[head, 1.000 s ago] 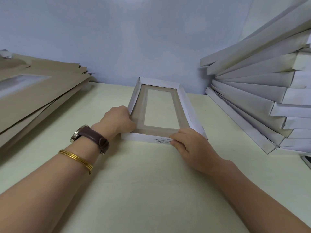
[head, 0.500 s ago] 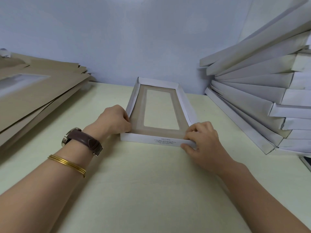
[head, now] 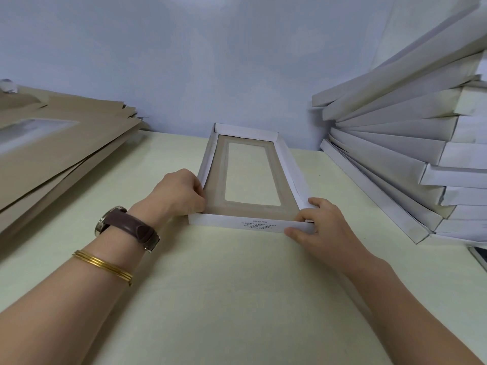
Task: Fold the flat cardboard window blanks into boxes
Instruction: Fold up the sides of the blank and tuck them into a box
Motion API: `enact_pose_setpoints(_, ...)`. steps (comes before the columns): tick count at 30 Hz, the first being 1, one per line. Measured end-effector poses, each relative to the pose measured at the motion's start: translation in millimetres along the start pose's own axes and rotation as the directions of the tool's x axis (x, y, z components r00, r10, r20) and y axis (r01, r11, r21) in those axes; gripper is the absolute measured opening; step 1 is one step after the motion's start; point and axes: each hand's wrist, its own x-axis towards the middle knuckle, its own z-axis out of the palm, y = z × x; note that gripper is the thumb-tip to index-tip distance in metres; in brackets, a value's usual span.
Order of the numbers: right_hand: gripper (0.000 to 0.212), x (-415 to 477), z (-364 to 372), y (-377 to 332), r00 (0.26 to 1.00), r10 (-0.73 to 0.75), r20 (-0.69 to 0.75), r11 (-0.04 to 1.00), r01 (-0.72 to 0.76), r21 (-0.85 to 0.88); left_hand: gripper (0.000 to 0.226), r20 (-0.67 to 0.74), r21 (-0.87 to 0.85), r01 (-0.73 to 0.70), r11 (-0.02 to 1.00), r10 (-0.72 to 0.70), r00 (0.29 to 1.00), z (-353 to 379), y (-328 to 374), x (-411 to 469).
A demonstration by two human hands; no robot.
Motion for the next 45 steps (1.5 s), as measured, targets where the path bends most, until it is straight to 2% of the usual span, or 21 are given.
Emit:
enact_pose_setpoints(12,0.026,-0.1,-0.6,0.4,0.999,-0.031,-0.019,1.0,0.031,-0.006,0.008,0.008,0.043,-0.004,0.999,0.004,1.0,-5.3,-1.6,1.8)
enact_pose_setpoints(29,0.018,0.4,0.3,1.9,1.0,-0.025,-0.017,1.0,0.025,-0.019,0.011,0.084,0.1,0.039,0.994,-0.048,0.995,-7.6,2.9,-1.5)
enact_pose_setpoints(40,0.028,0.5,-0.1,1.7,1.0,-0.03,-0.009,0.999,0.03,-0.032,0.012,0.121,0.096,0.025,0.995,-0.037,0.992,-7.6,1.3,0.1)
enact_pose_setpoints(43,0.028,0.0,-0.2,1.5,1.0,-0.018,0.0,1.0,0.018,-0.019,0.023,0.145,0.075,0.028,0.997,-0.038,0.989,-10.0,1.2,-0.7)
enact_pose_setpoints(45,0.027,0.2,-0.4,1.4,1.0,-0.018,-0.001,1.0,0.018,-0.022,0.021,0.151,0.059,0.033,0.998,-0.042,0.988,-10.3,1.7,-0.5)
